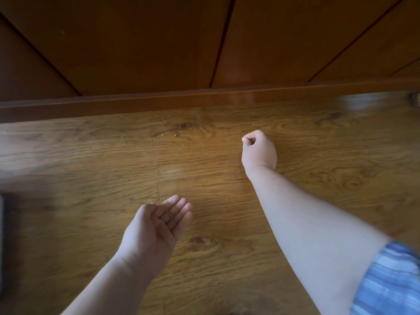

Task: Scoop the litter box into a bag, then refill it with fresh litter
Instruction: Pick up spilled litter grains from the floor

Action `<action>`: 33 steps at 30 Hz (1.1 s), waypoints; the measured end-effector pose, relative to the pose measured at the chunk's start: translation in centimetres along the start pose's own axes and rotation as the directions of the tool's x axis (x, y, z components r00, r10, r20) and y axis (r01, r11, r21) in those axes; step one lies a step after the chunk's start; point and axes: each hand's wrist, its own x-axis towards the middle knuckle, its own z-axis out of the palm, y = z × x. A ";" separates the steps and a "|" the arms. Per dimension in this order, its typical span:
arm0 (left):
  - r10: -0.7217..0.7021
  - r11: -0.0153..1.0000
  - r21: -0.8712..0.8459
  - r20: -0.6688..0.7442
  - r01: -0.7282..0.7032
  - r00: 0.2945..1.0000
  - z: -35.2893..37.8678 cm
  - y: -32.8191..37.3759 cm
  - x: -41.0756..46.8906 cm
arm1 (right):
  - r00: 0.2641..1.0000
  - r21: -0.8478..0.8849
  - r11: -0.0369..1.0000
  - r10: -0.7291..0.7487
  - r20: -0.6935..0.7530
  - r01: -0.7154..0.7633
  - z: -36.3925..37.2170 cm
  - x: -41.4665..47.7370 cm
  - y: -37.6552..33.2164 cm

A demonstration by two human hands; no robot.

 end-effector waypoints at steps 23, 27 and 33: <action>0.052 0.995 -0.089 0.077 -0.045 0.996 -0.9 3.4 -0.5 | 0.527 0.333 0.698 -0.705 0.474 0.634 0.4 -14.3 -8.0; 0.047 0.995 -0.092 -0.018 -0.048 0.999 -2.3 4.3 -0.2 | 0.750 0.289 0.787 -0.612 0.251 0.545 1.9 -9.3 -9.2; 0.073 0.995 -0.071 -0.048 -0.076 0.996 -4.9 5.5 -1.6 | 0.886 0.123 0.911 -0.411 0.215 0.393 5.6 -4.7 -11.0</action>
